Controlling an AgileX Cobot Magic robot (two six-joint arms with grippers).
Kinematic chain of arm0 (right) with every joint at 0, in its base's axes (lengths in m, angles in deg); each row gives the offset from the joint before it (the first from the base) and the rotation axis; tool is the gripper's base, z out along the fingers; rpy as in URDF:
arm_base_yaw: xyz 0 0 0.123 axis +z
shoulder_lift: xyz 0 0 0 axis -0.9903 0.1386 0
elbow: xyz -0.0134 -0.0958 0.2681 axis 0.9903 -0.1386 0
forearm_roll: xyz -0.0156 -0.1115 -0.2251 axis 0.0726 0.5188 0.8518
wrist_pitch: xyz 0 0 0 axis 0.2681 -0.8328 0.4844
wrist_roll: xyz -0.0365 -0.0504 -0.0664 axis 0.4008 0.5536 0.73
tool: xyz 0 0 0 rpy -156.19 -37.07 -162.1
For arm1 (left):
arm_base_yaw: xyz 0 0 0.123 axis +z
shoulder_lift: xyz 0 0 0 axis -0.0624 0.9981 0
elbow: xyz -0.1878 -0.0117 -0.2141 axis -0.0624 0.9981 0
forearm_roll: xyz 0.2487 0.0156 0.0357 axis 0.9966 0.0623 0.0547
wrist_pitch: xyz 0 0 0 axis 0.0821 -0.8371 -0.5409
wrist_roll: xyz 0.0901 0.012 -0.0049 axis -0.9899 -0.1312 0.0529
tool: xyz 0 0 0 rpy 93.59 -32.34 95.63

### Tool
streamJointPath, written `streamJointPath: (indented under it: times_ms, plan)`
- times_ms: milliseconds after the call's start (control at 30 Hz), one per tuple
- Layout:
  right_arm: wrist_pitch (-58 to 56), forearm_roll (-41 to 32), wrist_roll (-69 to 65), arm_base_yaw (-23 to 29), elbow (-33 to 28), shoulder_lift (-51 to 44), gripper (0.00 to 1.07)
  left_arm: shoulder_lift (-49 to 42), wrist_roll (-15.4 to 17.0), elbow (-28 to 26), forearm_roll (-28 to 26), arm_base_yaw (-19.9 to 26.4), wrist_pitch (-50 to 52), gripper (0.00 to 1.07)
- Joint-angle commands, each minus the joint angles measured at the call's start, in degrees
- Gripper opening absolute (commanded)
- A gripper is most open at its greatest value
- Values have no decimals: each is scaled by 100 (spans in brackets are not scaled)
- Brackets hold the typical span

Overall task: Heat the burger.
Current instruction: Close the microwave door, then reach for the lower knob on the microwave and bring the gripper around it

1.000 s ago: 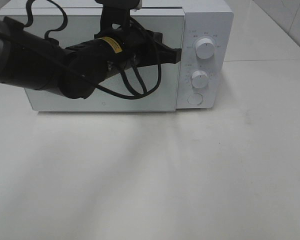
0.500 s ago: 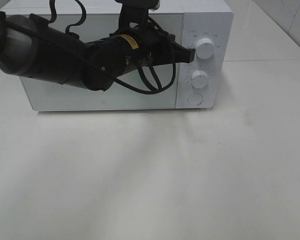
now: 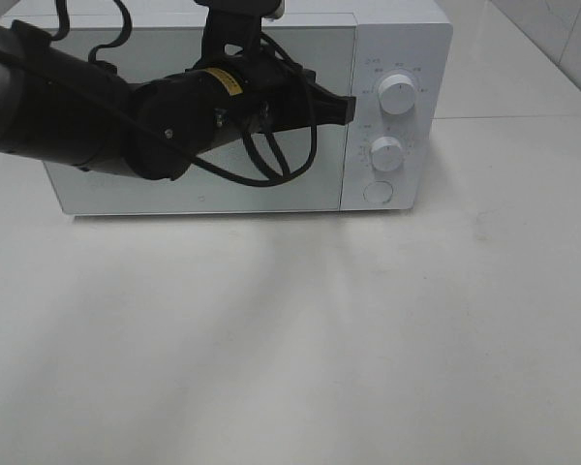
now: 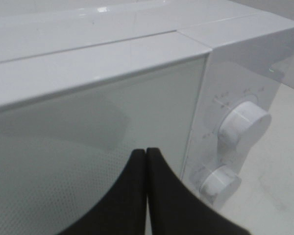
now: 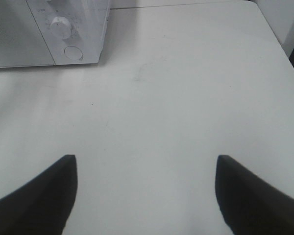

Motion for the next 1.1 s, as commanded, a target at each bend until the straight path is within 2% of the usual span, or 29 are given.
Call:
streamJointPath:
  times_ms: [33, 267, 333, 433, 700, 800, 867, 967, 1033, 1100]
  plan:
    - [23, -6, 0, -46, -6, -143, 75, -338, -46, 384, -46, -74, -29, 0]
    - [23, -6, 0, -46, -6, -143, 75, -905, -109, 1037, -46, -74, -493, 0]
    - [23, -6, 0, -46, -6, -143, 75, -1278, -241, 1438, -57, -74, -710, 0]
    - [23, -6, 0, -46, -6, -143, 75, -1369, -258, 1513, -63, -74, -825, 0]
    - [23, -6, 0, -46, -6, -143, 75, -2194, -292, 2068, -74, -11, -1885, 0]
    - [23, -6, 0, -46, -6, -143, 75, -2280, -292, 2114, -74, 29, -1942, 0]
    - [23, -6, 0, -46, -6, -143, 75, -2636, -275, 2338, -86, 269, -2343, 0]
    - [23, -6, 0, -46, -6, -143, 75, -2710, -275, 2378, -86, 367, -2447, 0]
    - [23, -6, 0, -46, -6, -143, 75, -3100, -252, 2487, -80, 831, -3054, 0]
    - [23, -6, 0, -46, -6, -143, 75, -3191, -252, 2487, -63, 934, -3191, 0]
